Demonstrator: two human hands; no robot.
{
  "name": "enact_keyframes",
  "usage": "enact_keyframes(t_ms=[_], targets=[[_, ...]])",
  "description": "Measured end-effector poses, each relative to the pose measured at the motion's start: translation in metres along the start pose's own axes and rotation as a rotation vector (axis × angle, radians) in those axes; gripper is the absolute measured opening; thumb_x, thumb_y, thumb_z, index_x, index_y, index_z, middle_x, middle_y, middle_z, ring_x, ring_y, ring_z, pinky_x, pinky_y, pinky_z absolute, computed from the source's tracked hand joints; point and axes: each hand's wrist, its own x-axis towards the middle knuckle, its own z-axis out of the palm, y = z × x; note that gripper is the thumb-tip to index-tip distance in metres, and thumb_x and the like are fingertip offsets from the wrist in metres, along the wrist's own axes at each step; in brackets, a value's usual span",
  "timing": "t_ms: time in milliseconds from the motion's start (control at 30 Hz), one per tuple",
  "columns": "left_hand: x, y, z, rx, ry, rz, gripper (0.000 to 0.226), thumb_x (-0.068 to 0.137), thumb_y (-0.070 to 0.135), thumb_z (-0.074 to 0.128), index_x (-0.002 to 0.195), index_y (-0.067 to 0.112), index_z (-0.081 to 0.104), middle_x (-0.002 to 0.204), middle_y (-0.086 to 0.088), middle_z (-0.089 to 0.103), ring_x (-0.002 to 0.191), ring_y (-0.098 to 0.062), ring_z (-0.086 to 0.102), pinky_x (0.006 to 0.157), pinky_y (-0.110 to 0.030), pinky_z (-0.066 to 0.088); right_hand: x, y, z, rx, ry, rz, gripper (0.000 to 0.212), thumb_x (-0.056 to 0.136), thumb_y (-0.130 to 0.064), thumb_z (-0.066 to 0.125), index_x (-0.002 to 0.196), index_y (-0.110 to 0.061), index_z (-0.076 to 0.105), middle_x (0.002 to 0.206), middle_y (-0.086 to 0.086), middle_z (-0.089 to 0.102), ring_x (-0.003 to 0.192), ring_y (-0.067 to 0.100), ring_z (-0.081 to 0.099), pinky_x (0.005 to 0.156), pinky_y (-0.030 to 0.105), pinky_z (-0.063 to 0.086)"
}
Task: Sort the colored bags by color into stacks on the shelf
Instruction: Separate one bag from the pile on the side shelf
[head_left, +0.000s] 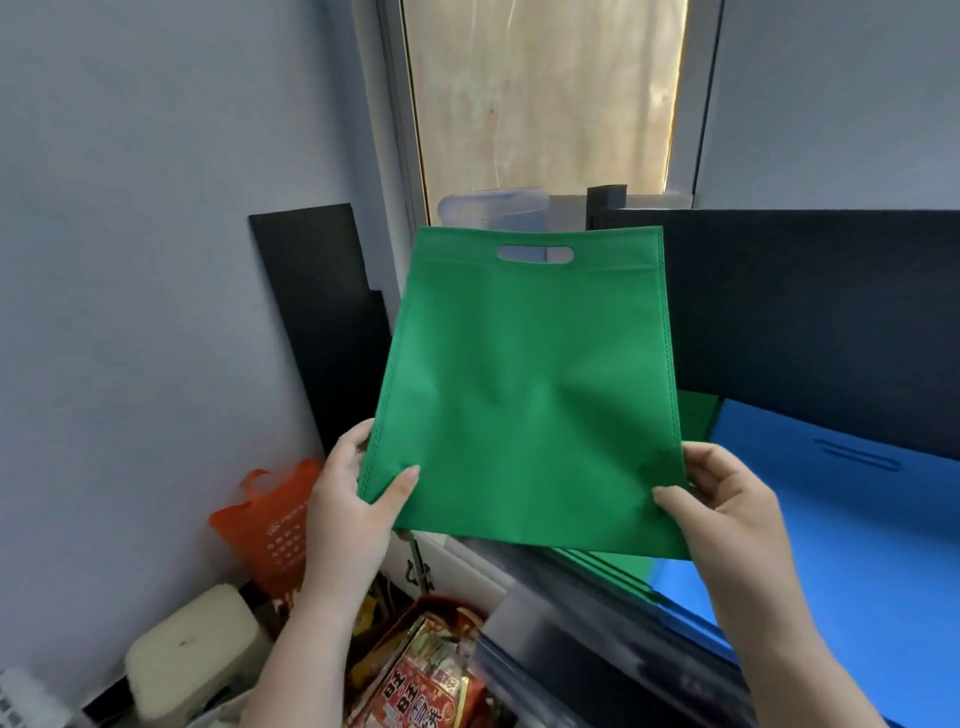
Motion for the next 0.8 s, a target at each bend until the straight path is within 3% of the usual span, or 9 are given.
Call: enact_keyframes(t_ms=[100,167,267,400,600,800], targets=[[0.029,-0.015,0.014,-0.020,-0.101,-0.012,0.046,0.083,0.010,0.070,0.119,0.030,0.049,0.100,0.020,0.062,0.089,0.013,0.061,0.066,-0.005,0.049,0.010,0.003,0.004,-0.090,0.044,-0.012,0.037,0.082,0.015,0.055,0.089,-0.020,0.065,0.085,-0.006,0.073,0.082,0.011,0.068,0.075,0.027,0.057],[0.047,-0.026,0.024,-0.022,-0.168,-0.015,0.047,0.083,0.010,0.070,0.119,0.030,0.048,0.098,0.025,0.059,0.086,0.016,0.060,0.065,-0.004,0.049,0.014,0.007,0.010,-0.196,0.109,-0.040,0.039,0.080,0.014,0.059,0.086,-0.024,0.062,0.078,-0.009,0.071,0.076,0.004,0.065,0.071,0.019,0.054],[0.070,-0.041,0.037,-0.014,-0.253,0.013,0.047,0.083,0.006,0.070,0.119,0.027,0.049,0.099,0.033,0.052,0.089,0.020,0.056,0.068,-0.001,0.046,0.016,0.014,0.021,-0.377,0.215,-0.032,0.035,0.078,0.010,0.064,0.088,-0.024,0.061,0.082,-0.011,0.066,0.079,0.013,0.061,0.070,0.019,0.049],[0.094,-0.059,0.050,0.092,-0.368,0.049,0.049,0.082,0.013,0.072,0.126,0.019,0.053,0.112,0.015,0.056,0.107,-0.004,0.052,0.090,-0.021,0.045,0.014,0.020,0.032,-0.638,0.306,0.035,0.036,0.080,0.003,0.067,0.110,-0.015,0.059,0.088,-0.008,0.061,0.083,0.013,0.056,0.069,0.021,0.039],[0.109,-0.089,0.065,0.278,-0.576,0.069,0.058,0.082,0.027,0.073,0.133,0.013,0.049,0.127,-0.003,0.059,0.117,-0.019,0.053,0.096,-0.032,0.043,0.006,0.026,0.045,-0.956,0.333,0.207,0.051,0.083,-0.004,0.065,0.132,-0.013,0.051,0.083,-0.007,0.050,0.069,0.006,0.046,0.060,0.028,0.035],[0.117,-0.095,0.071,0.458,-0.607,0.205,0.056,0.088,0.041,0.061,0.135,0.013,0.047,0.128,-0.004,0.053,0.118,-0.023,0.045,0.097,-0.033,0.035,-0.004,0.026,0.051,-1.067,0.442,0.271,0.052,0.078,-0.002,0.060,0.129,-0.015,0.053,0.072,-0.005,0.057,0.068,0.012,0.049,0.054,0.029,0.036]])
